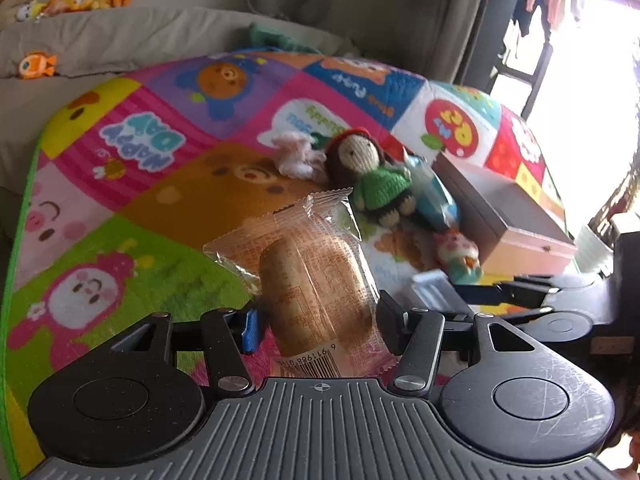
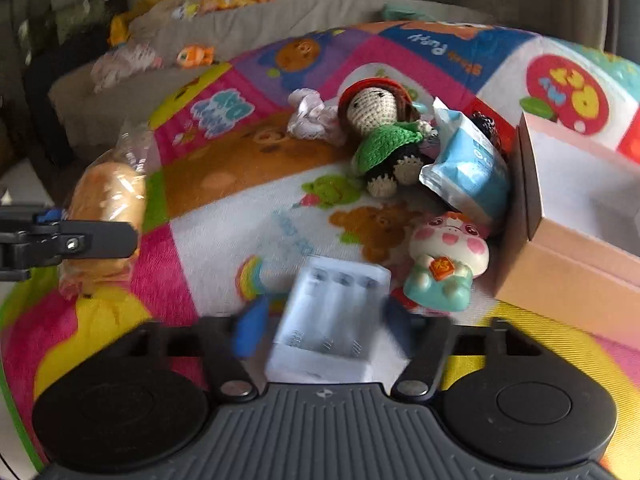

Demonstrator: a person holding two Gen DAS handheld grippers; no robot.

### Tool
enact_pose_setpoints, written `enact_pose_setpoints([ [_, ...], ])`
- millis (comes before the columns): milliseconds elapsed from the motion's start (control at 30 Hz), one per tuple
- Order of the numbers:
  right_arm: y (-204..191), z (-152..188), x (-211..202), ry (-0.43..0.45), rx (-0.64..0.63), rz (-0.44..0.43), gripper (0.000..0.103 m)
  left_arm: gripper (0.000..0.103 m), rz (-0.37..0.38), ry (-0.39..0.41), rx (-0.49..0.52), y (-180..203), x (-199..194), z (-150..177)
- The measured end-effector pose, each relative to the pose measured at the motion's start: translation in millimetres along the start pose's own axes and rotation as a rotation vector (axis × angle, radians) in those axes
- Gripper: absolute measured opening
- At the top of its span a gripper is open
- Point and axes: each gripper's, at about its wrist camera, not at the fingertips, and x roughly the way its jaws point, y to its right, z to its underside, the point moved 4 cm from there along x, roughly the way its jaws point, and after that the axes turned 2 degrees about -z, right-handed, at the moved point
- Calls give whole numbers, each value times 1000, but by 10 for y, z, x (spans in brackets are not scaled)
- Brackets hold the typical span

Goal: Organize objects
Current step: 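Grasp the white battery charger with the right gripper while the left carries the bun to the pink box, then release the bun into the pink box with the left gripper while the right drops the charger in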

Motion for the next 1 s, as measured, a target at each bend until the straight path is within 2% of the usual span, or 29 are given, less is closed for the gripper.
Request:
enact_pose_setpoints([
  [100, 101, 91, -282, -2, 0, -32, 47, 60, 27, -24, 21, 136, 43, 35],
  [233, 467, 194, -785, 81, 53, 11, 47, 60, 115, -31, 99, 582, 114, -103],
  [367, 956, 320, -1295, 203, 143, 122, 47, 60, 203, -11, 228, 1274, 332, -489],
  [433, 1128, 383, -1479, 266, 163, 190, 47, 60, 220, -11, 291, 1647, 567, -741],
  [500, 1284, 448, -1613, 315, 194, 218, 47, 60, 210, -41, 312, 1950, 885, -943],
  [567, 1407, 535, -1691, 340, 233, 215, 47, 60, 168, -81, 333, 2240, 1314, -1110],
  [667, 1534, 681, -1728, 360, 272, 216, 47, 60, 90, -164, 341, 2431, 1875, -1150],
  [733, 1610, 796, -1753, 367, 282, 229, 47, 61, 76, -257, 303, 2447, 2126, -1074],
  [800, 1688, 876, -1763, 368, 289, 235, 47, 61, 88, -339, 266, 2450, 2225, -971],
  [900, 1796, 912, -1752, 365, 303, 238, 47, 61, 85, -372, 332, 2514, 2123, -830],
  [1000, 1860, 876, -1688, 359, 317, 225, 47, 60, 97, -362, 330, 2471, 1919, -820],
])
